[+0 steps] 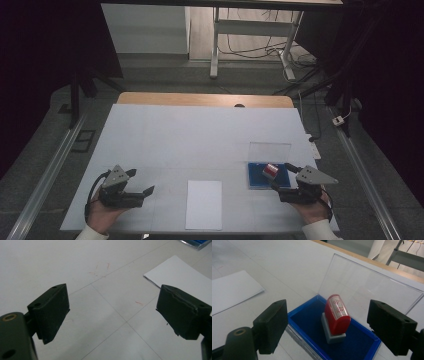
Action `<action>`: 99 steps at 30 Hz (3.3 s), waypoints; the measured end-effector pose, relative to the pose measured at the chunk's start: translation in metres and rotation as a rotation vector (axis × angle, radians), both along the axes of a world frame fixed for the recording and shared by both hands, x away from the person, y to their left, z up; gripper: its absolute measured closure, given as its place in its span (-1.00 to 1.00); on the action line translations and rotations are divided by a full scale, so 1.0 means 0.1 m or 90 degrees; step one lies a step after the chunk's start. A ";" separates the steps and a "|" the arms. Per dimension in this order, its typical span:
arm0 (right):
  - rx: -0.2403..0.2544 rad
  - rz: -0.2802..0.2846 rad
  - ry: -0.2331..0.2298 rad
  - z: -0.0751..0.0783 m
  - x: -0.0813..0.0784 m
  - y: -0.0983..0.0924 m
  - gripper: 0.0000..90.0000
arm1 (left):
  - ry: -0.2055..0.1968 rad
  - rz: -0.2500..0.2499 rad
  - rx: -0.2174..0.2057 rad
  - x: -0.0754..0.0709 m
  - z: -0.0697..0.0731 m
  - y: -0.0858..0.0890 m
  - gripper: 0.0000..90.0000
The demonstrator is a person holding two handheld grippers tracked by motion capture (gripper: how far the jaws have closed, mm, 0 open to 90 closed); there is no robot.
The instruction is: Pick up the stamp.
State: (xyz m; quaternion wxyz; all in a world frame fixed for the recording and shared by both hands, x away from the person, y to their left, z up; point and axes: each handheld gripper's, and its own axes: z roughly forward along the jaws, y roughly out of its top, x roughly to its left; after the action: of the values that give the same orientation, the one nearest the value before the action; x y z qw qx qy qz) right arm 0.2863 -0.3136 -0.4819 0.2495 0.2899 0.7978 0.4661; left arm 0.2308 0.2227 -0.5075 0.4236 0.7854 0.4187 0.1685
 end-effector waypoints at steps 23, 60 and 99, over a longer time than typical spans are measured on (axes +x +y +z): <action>-0.018 0.008 0.014 0.12 -0.01 0.05 -0.49 | 0.007 -0.010 0.008 0.02 0.00 -0.05 -0.75; -0.229 0.083 0.232 0.49 0.55 0.48 -0.32 | 0.015 -0.012 0.016 0.03 -0.05 -0.06 -0.74; -0.249 0.061 0.245 0.16 0.75 0.32 0.55 | 0.027 -0.017 0.029 0.03 -0.11 -0.05 -0.72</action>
State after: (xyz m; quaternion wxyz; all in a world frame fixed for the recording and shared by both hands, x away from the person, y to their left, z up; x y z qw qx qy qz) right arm 0.3610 -0.2819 -0.4659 0.1221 0.2815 0.9181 0.2510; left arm 0.2336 0.2178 -0.5182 0.3992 0.8037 0.4131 0.1555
